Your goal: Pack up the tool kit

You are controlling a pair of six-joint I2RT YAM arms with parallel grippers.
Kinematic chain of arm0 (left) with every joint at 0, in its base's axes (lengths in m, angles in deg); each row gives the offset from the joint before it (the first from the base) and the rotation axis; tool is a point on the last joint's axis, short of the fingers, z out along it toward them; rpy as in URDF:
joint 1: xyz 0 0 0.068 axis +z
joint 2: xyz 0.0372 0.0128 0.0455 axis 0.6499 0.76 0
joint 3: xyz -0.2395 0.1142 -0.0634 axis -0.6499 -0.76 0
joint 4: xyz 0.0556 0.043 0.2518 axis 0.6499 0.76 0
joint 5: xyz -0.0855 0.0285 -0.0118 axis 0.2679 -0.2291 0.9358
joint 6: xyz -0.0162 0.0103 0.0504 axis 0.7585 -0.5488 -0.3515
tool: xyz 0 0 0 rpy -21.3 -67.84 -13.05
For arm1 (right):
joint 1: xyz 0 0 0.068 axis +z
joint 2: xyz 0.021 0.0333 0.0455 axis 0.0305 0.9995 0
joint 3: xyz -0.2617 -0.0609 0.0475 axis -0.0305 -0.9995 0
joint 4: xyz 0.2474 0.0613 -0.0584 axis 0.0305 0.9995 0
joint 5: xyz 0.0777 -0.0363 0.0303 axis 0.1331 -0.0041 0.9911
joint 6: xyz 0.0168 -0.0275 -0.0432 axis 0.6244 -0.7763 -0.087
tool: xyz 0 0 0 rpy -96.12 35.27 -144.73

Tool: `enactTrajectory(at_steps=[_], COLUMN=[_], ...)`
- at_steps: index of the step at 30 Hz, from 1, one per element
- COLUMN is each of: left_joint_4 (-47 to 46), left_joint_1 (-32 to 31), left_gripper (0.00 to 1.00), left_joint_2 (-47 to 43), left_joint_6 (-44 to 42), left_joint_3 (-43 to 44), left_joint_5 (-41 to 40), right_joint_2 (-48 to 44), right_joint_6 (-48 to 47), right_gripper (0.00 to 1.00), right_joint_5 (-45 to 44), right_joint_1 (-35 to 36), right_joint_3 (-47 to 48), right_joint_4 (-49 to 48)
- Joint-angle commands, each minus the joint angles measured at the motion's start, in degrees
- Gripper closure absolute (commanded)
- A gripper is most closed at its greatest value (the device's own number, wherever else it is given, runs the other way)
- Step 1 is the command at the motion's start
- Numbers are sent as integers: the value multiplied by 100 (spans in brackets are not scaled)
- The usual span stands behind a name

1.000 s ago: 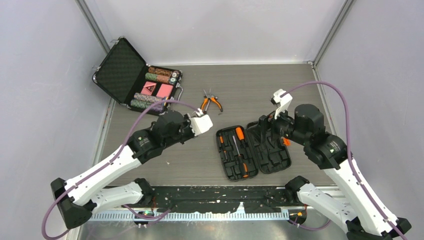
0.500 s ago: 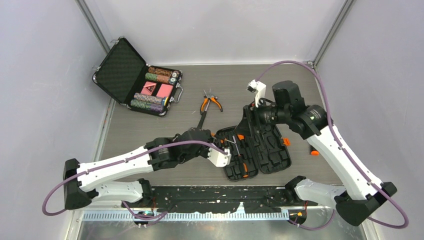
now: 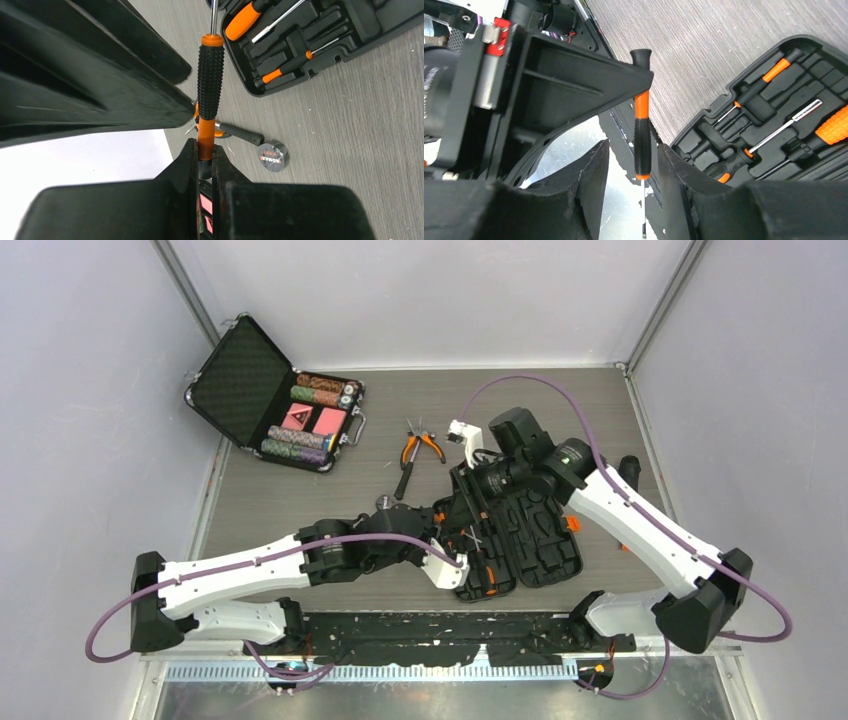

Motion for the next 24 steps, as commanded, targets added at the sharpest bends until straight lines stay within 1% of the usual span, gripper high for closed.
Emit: enactTrajectory(at_steps=[1, 4, 9, 12, 13, 14, 16, 17, 19, 21, 24], left_joint_4=[-379, -447, -473, -591, -665, -740, -892, -903, -940, -958, -1144], left_joint_1=[-26, -26, -26, -26, -26, -26, -26, -21, 31, 119, 331], left_gripper=[100, 100, 100, 100, 97, 93, 80, 70, 45, 27, 11], left_joint_2=[-59, -77, -52, -50, -45, -46, -42, -42, -25, -44, -160], left_joint_6=[-56, -85, -124, -143, -151, -152, -153, -148, -62, 102, 467], left_joint_3=[174, 154, 122, 43, -10, -50, -150, -179, -209, -235, -330], left_joint_5=[245, 279, 302, 222, 186, 126, -38, -106, -260, -358, -561], right_joint_2=[235, 312, 345, 341, 340, 330, 329, 334, 358, 412, 492], right_joint_6=[35, 18, 6, -8, -13, -14, 12, 51, 162, 320, 710], right_gripper=[57, 61, 78, 92, 94, 94, 95, 95, 95, 95, 95], right_joint_5=[-48, -121, -196, -244, -267, -351, -565, -737, -1049, -1426, -1960], right_joint_1=[138, 164, 174, 168, 169, 169, 168, 169, 162, 165, 162], right_joint_3=[9, -42, -108, -106, -111, -113, -125, -129, -164, -205, -340], right_joint_4=[-182, -181, -193, -195, -187, -189, -194, -201, -230, -270, -409])
